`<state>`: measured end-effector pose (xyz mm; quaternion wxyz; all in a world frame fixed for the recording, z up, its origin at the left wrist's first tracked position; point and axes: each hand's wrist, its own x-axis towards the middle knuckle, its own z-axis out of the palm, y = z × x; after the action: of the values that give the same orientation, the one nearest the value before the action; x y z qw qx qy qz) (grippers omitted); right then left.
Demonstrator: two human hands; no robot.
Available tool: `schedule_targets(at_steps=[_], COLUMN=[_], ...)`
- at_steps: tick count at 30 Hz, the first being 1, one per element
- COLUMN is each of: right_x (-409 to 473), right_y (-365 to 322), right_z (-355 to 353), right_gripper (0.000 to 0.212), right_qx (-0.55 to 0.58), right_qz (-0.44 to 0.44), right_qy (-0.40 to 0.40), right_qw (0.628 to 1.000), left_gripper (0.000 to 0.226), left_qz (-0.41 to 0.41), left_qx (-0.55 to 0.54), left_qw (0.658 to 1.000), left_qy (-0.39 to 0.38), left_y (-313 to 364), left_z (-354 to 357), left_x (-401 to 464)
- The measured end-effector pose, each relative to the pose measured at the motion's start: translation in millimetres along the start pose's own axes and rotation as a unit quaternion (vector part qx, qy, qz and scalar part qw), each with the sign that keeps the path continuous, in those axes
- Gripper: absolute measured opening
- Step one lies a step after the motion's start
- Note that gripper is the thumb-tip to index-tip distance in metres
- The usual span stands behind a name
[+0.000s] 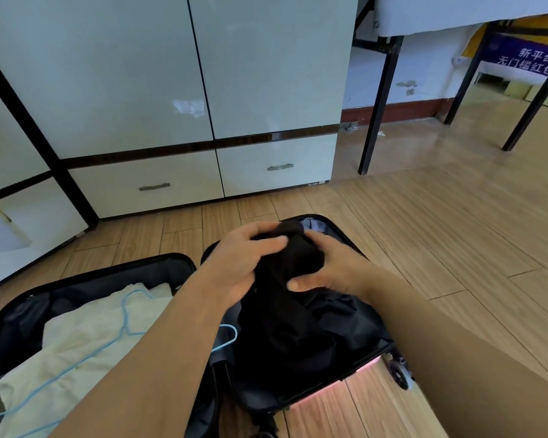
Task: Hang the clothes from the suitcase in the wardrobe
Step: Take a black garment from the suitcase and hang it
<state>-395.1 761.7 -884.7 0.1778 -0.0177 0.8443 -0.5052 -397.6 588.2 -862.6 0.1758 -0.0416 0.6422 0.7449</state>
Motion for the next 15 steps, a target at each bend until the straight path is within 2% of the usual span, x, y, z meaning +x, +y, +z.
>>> schedule_targets(at_steps=[1,2,4,5,6,8,10,13,15], right_x=[4.7,8.7,14.1,14.2,13.9,9.9,6.8,1.0,-2.5], right_y=[-3.3,-7.5,-14.2,-17.7,-21.6,-34.3,-51.4,-75.5,-83.0], right_z=[6.8,9.8,9.6,8.2,6.4,4.1,0.0,-17.2,-30.7], right_gripper=[0.03,0.014,0.019,0.02,0.022,0.026,0.03,0.018,0.02], right_qx=[-0.07,-0.119,-0.103,-0.05,-0.006,0.091,0.197,0.374,0.441], right_qz=[-0.011,-0.017,-0.003,0.005,0.012,0.03,0.035,0.057,0.031], right_qy=[0.028,0.09,0.202,0.236,0.257,0.281,0.277,0.278,0.295], right_qw=[0.997,0.989,0.974,0.971,0.966,0.955,0.94,0.883,0.847], left_gripper=[0.035,0.049,0.091,0.109,0.118,0.118,0.114,0.095,0.052], left_qz=[0.008,0.018,0.055,0.079,0.111,0.167,0.161,0.064,0.008], left_qx=[0.037,0.077,0.197,0.277,0.355,0.446,0.452,0.451,0.4], left_qw=[0.999,0.995,0.978,0.957,0.928,0.868,0.846,0.844,0.874], left_qy=[-0.033,-0.055,-0.047,-0.018,0.028,0.144,0.232,0.284,0.276], left_y=[-0.2,-0.8,-2.8,-4.8,-9.1,-23.8,-38.2,-53.7,-62.8], left_z=[3.9,6.6,9.7,12.0,15.0,22.4,29.5,23.0,9.1], left_x=[-1.5,-2.7,0.5,3.0,4.7,5.6,7.6,18.8,28.1])
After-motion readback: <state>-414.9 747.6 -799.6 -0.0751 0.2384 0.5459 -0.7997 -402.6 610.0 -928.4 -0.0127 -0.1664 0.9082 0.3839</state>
